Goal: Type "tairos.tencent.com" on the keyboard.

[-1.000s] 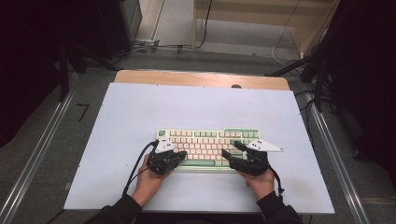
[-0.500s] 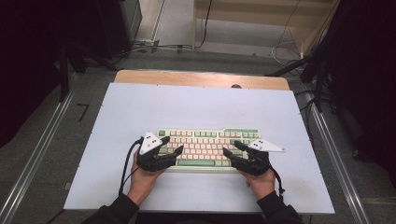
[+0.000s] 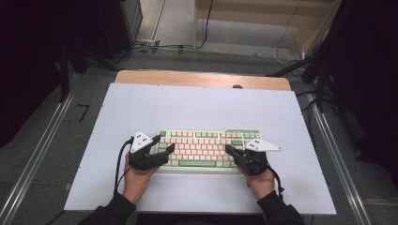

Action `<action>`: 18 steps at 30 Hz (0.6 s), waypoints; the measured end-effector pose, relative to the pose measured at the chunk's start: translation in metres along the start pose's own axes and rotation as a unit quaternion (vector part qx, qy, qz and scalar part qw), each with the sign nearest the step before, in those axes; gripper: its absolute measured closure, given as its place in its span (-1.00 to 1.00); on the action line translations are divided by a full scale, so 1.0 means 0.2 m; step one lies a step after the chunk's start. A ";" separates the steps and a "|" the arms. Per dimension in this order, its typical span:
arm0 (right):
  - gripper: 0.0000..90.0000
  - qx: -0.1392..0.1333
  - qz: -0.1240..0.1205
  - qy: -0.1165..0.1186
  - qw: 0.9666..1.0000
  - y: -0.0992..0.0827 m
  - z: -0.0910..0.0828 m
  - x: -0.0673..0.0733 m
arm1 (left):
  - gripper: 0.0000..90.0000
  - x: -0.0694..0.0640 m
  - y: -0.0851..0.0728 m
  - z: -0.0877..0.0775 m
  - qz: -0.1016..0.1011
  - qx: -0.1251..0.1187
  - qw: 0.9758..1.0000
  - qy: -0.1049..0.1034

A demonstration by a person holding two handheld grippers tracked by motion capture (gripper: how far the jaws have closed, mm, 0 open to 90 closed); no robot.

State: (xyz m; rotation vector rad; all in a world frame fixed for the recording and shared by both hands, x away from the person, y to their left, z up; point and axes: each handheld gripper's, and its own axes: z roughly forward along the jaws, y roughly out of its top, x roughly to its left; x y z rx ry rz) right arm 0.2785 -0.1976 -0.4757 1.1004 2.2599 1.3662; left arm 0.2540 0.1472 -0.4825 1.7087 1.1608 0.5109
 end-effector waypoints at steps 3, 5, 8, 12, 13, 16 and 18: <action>0.94 -0.006 -0.001 -0.001 1.000 0.02 0.00 0.00 | -0.23 0.00 0.00 0.00 -0.001 0.001 1.000 0.003; 0.94 -0.007 -0.002 -0.004 1.000 0.03 0.01 0.00 | -0.23 0.00 0.00 0.00 -0.001 0.001 1.000 0.003; 0.94 -0.005 -0.002 -0.005 1.000 0.04 0.04 0.00 | -0.23 0.00 0.00 0.00 0.000 0.001 1.000 0.003; 0.94 0.005 -0.006 -0.009 1.000 0.05 0.08 0.01 | -0.23 0.00 0.00 0.00 -0.002 0.003 1.000 0.004; 0.94 0.006 -0.008 -0.010 1.000 0.05 0.09 0.02 | -0.23 0.01 0.00 0.00 -0.001 0.003 1.000 0.004; 0.94 0.012 -0.006 -0.011 1.000 0.05 0.12 0.02 | -0.23 0.01 0.00 0.00 -0.001 0.004 1.000 0.005; 0.94 0.017 -0.004 -0.010 1.000 0.05 0.13 0.02 | -0.23 0.01 -0.01 0.01 -0.001 0.005 1.000 0.005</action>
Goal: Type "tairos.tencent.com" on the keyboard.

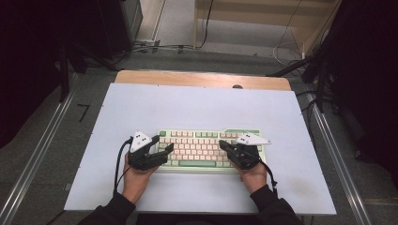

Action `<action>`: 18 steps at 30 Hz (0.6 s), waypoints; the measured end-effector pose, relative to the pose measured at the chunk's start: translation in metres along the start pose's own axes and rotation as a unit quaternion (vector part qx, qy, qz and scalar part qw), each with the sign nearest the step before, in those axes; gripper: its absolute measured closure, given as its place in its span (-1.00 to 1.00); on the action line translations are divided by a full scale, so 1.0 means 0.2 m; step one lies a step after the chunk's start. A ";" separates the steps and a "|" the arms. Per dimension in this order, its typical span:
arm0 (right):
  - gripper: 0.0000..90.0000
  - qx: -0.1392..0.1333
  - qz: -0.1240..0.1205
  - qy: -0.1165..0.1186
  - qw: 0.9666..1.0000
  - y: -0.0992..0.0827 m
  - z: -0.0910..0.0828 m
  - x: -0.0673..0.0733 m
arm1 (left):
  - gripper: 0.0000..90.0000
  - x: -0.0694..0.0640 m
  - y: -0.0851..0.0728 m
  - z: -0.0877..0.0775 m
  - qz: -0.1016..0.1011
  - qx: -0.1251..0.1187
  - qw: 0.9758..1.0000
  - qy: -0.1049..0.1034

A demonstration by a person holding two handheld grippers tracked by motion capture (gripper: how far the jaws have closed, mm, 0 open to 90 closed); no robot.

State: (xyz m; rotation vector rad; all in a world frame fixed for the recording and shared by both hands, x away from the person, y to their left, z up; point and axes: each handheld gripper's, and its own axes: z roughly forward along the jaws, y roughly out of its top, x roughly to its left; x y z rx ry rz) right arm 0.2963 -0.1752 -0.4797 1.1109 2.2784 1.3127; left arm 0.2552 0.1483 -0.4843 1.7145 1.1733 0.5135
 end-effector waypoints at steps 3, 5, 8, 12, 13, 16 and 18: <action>0.94 0.008 0.001 0.000 1.000 0.00 0.03 0.00 | -0.23 0.00 0.00 0.00 0.001 0.002 1.000 0.000; 0.94 0.015 0.000 -0.001 1.000 0.01 0.05 0.00 | -0.23 0.00 0.00 0.01 0.002 0.003 1.000 0.001; 0.94 0.024 -0.003 0.001 1.000 0.01 0.07 0.01 | -0.23 0.00 0.00 0.01 0.002 0.003 1.000 0.000; 0.94 0.040 -0.003 -0.004 0.999 0.01 0.11 0.02 | -0.23 0.00 0.00 0.01 0.002 0.003 1.000 0.000; 0.94 0.041 -0.002 -0.004 0.999 0.01 0.11 0.02 | -0.23 0.00 0.00 0.01 0.002 0.003 1.000 0.001; 0.94 0.045 -0.002 -0.005 0.999 0.01 0.12 0.02 | -0.23 0.00 0.00 0.01 0.001 0.004 1.000 0.000; 0.94 0.046 -0.001 -0.005 0.999 0.01 0.13 0.01 | -0.23 0.00 0.00 0.01 0.002 0.005 1.000 -0.001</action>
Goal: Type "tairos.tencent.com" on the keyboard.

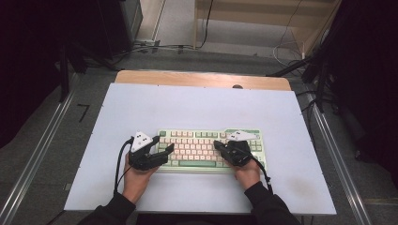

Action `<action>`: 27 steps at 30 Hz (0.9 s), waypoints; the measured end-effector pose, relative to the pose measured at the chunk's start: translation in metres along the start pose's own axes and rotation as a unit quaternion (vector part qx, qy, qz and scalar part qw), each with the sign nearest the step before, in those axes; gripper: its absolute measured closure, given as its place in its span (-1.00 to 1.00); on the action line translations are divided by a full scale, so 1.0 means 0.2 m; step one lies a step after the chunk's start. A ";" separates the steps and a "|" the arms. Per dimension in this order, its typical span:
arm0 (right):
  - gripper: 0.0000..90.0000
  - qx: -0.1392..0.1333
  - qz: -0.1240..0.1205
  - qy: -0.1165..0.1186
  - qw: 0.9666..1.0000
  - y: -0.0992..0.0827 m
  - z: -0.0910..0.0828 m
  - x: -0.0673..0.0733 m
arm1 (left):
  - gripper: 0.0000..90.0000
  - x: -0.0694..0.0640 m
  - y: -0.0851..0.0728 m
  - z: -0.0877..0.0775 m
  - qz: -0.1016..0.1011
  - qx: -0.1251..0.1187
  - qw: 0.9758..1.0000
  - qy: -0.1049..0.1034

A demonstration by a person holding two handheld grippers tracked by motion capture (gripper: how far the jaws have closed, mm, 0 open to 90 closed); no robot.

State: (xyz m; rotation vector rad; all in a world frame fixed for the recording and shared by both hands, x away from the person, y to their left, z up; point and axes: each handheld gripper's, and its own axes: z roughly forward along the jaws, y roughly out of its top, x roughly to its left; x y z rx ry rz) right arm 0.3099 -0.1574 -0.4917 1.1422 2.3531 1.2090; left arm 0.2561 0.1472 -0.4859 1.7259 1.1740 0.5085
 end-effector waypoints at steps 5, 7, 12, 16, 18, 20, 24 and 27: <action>0.94 0.002 0.001 0.000 1.000 0.00 0.00 0.00 | -0.23 0.00 0.00 0.00 -0.001 0.001 1.000 0.000; 0.94 0.003 -0.001 -0.002 1.000 0.00 0.01 0.00 | -0.23 0.00 0.00 0.00 0.000 0.001 1.000 0.000; 0.94 0.007 0.004 0.002 1.000 0.00 0.00 0.00 | -0.23 0.00 0.00 0.00 0.000 0.000 1.000 0.000; 0.89 -0.021 0.006 0.009 1.000 0.03 -0.05 0.01 | -0.23 0.00 0.00 0.00 -0.001 -0.001 1.000 0.001; 0.80 -0.032 0.007 0.014 0.999 0.04 -0.07 0.01 | -0.23 0.00 0.00 0.00 -0.002 0.000 1.000 0.001; 0.67 -0.042 0.010 0.019 0.999 0.05 -0.10 0.02 | -0.23 0.01 0.00 0.00 -0.003 -0.001 1.000 0.002; 0.25 -0.052 0.008 0.028 0.998 0.06 -0.13 0.02 | -0.23 0.01 0.00 -0.01 -0.002 -0.003 1.000 0.002; 0.05 -0.057 0.005 0.030 0.998 0.07 -0.14 0.02 | -0.23 0.01 0.00 -0.01 -0.003 -0.004 1.000 0.003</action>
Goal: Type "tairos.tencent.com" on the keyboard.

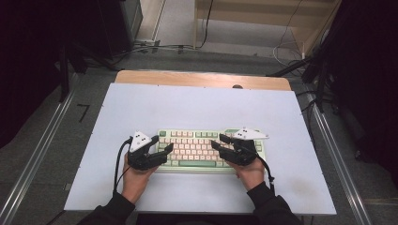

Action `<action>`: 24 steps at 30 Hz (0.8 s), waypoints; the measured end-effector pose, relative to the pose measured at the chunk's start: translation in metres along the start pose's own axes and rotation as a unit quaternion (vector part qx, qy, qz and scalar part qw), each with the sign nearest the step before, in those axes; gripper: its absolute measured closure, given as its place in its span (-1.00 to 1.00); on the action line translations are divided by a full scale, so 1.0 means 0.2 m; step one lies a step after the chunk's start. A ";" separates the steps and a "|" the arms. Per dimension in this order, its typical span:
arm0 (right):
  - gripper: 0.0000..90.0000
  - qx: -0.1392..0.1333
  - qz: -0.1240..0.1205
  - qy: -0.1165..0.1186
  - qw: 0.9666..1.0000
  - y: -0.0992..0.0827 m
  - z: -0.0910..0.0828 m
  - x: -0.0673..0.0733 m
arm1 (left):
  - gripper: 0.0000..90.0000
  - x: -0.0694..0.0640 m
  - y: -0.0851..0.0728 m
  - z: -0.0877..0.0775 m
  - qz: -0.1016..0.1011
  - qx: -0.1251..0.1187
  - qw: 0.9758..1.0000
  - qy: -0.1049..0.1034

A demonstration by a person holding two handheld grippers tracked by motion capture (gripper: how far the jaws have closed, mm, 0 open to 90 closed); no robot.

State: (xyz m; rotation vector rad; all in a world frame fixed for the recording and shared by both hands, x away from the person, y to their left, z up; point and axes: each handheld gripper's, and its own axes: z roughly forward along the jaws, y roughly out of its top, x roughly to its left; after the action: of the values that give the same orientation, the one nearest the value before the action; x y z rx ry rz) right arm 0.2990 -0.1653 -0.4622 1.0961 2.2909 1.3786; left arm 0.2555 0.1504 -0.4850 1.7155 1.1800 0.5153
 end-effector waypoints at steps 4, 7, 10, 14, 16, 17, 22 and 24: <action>-0.23 -0.007 0.000 -0.004 1.000 0.01 -0.02 0.00 | -0.23 0.00 0.00 0.00 -0.002 0.000 1.000 0.001; -0.34 -0.008 0.004 -0.001 1.000 0.01 -0.04 0.00 | -0.23 0.01 0.00 0.00 -0.003 0.001 1.000 0.002; -0.37 -0.002 0.004 0.002 1.000 0.01 -0.05 0.01 | -0.23 0.01 0.00 0.00 -0.004 0.000 1.000 0.001; -0.28 -0.001 0.003 0.010 1.000 0.00 -0.06 0.03 | -0.23 0.01 0.00 0.00 -0.004 -0.001 1.000 0.002; -0.12 0.001 0.000 0.013 1.000 0.00 -0.07 0.04 | -0.23 0.01 0.00 -0.01 -0.004 -0.001 1.000 0.002; -0.01 0.002 -0.002 0.016 1.000 -0.01 -0.07 0.05 | -0.23 0.01 0.00 -0.01 -0.005 -0.001 1.000 0.003; 0.80 0.012 -0.023 0.029 0.999 -0.04 -0.05 0.08 | -0.23 0.01 0.00 -0.01 -0.005 0.000 1.000 0.002; 0.94 0.027 -0.028 0.033 0.999 -0.05 -0.03 0.09 | -0.23 0.01 0.00 -0.01 -0.005 -0.001 1.000 0.003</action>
State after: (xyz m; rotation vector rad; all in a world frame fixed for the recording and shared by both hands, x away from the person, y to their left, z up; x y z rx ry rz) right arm 0.2786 -0.1581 -0.4654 1.0083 2.4001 1.3585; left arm 0.2557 0.1529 -0.4849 1.7072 1.1910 0.5145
